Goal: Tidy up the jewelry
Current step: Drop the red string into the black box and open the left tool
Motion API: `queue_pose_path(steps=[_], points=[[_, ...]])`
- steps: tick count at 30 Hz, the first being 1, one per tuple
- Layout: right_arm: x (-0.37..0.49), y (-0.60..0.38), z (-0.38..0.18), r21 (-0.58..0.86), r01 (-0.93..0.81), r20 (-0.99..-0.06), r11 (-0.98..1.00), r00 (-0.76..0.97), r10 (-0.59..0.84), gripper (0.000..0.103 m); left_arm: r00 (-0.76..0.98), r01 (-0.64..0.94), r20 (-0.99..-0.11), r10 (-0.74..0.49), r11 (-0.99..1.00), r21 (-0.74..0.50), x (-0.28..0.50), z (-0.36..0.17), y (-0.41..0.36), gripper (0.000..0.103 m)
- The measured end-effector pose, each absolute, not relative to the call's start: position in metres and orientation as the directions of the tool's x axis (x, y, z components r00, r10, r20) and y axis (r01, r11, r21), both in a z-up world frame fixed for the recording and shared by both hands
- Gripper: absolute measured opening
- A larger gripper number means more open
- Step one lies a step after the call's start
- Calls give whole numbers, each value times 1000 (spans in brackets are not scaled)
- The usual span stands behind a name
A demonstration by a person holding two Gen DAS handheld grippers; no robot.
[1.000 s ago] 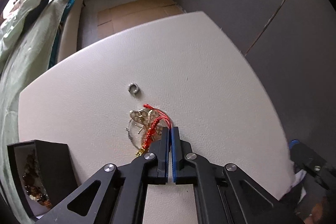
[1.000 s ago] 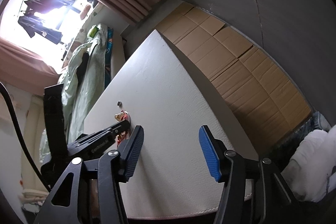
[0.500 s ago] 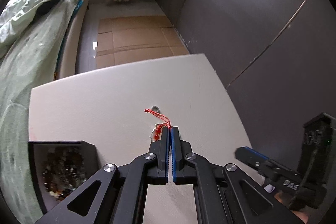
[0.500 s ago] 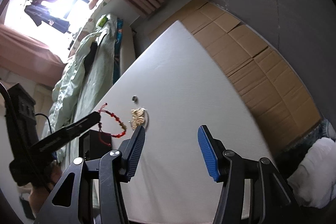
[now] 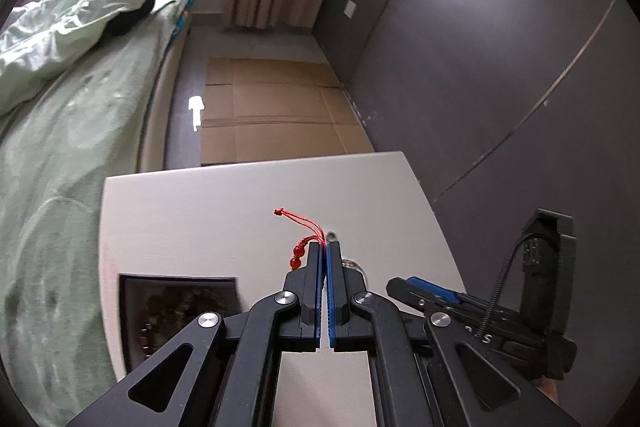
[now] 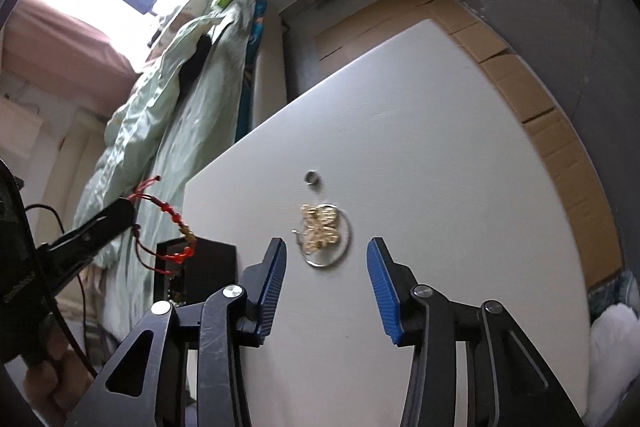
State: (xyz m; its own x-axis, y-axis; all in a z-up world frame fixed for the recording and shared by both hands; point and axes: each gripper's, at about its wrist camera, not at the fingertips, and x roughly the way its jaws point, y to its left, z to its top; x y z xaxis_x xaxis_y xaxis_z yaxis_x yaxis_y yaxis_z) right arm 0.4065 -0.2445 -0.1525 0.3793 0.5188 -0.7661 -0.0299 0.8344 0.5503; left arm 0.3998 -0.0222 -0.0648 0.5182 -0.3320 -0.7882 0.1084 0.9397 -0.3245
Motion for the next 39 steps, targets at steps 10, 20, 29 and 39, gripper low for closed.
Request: queue_pose_path(steps=[10,20,29,39], points=[[432,-201,-157,446,-126,-837,886,291,463,42,561,41,-766,-313,935,-352,388,-61,20,1],[441,-174,-171,250,-191,-924,949,246,293,42,560,-25,-771,-303,924,-382,376,-78,55,1],[440,-161,-171,81,-251,-954,965,261,148,30,523,-93,-789,-322,899,-429,367,-102,73,1],[434,-174,-148,154,-268,-933,951,279,229,14,471,-137,-810,-349,878,-458,364,-118,82,12]])
